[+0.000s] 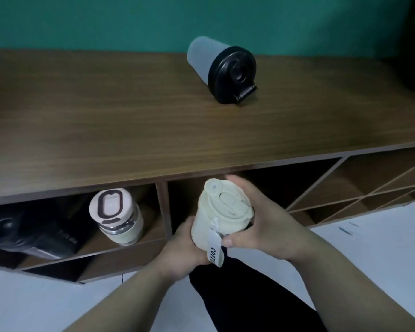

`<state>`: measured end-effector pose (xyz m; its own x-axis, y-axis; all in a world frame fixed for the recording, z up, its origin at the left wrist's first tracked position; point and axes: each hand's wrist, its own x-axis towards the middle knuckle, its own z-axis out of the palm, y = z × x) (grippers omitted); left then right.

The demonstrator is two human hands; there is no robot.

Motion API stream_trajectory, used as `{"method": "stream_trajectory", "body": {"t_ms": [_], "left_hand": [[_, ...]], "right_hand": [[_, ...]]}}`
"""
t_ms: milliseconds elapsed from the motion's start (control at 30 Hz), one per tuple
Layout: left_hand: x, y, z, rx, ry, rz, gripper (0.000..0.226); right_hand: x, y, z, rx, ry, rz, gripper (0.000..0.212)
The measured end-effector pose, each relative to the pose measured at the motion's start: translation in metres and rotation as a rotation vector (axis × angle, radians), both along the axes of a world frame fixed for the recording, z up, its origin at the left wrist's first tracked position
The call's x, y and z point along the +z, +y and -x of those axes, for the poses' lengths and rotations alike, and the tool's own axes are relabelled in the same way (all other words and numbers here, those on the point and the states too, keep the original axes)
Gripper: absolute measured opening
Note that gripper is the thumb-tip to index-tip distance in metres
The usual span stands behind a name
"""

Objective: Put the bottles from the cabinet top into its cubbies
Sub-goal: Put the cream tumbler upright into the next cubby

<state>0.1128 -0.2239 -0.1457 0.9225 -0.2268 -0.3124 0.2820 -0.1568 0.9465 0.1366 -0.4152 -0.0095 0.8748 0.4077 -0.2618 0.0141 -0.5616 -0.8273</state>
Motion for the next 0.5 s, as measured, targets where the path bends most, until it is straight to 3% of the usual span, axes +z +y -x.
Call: {"method": "stream_trajectory", "body": {"t_ms": [100,233,267,367,500], "left_hand": [[0.0,-0.016,-0.015,-0.015,-0.053,-0.007,0.067],[-0.001,-0.022,-0.028,0.093,-0.098,0.009,0.068],[-0.005,-0.022,-0.032,0.121,-0.107,-0.033,0.067],[-0.017,-0.026,-0.036,0.245,-0.092,-0.137,0.046],[-0.034,-0.031,-0.037,0.254,-0.128,-0.531,0.041]], "right_hand": [[-0.01,0.005,-0.016,-0.047,-0.098,-0.017,0.08],[-0.026,0.008,-0.035,-0.094,-0.196,-0.006,0.043],[-0.033,0.01,-0.039,-0.105,-0.191,0.004,0.044],[-0.048,0.016,-0.045,-0.158,-0.19,0.071,0.074],[-0.057,0.024,-0.046,-0.167,-0.205,0.067,0.076]]}}
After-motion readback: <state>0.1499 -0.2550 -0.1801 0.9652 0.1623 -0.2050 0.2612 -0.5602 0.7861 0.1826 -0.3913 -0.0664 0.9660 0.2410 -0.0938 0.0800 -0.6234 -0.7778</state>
